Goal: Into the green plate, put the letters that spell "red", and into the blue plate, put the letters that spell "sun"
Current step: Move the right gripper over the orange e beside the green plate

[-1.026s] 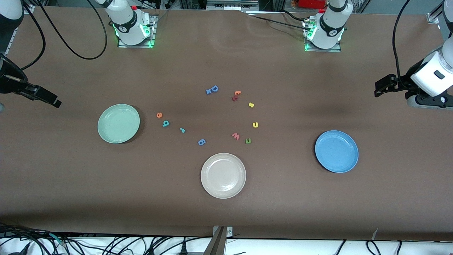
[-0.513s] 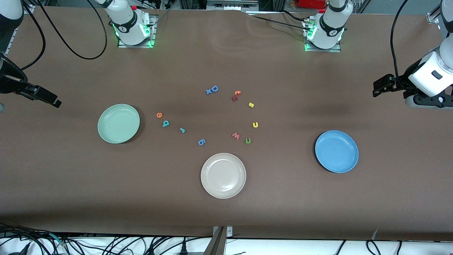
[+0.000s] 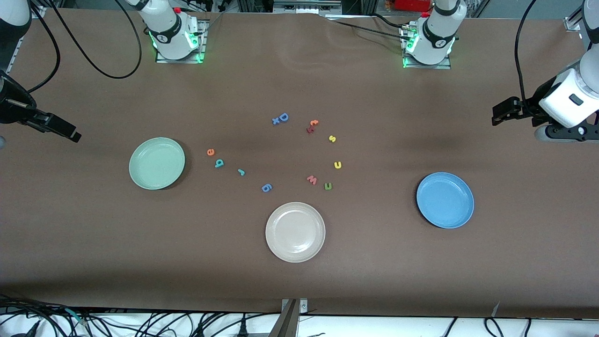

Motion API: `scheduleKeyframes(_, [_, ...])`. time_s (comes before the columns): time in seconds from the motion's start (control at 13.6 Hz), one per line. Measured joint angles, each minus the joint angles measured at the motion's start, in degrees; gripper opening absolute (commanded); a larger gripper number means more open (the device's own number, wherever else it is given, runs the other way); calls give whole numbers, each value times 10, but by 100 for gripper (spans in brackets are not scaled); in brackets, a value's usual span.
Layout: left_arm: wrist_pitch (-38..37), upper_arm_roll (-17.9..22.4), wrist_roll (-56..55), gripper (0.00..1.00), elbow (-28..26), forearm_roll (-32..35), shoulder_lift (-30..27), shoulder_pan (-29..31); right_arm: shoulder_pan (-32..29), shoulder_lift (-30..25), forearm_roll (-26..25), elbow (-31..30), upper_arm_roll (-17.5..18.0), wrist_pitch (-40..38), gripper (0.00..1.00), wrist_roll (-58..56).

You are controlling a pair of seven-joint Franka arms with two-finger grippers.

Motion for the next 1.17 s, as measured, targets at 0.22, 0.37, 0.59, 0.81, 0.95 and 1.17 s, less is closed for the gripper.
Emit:
scheduleKeyframes(0.22, [0,0,-1,100,0,0,0,0,1,0,0,0,5,0,99,8])
scheduleKeyframes(0.37, [0,0,-1,100,0,0,0,1,4,1,1,0,20,0,99,40])
scheduleKeyframes(0.59, [0,0,-1,100,0,0,0,1,19,8,0,-1,42,1,99,116])
scheduleKeyframes(0.81, [-1,0,-1,100,0,0,0,1,65,31,-1,-2,48,5,99,213])
scheduleKeyframes(0.95, [-1,0,-1,100,0,0,0,1,97,52,-3,-6,49,19,99,275])
scheduleKeyframes(1.17, [-1,0,-1,100,0,0,0,1,129,78,-3,-33,49,68,99,321])
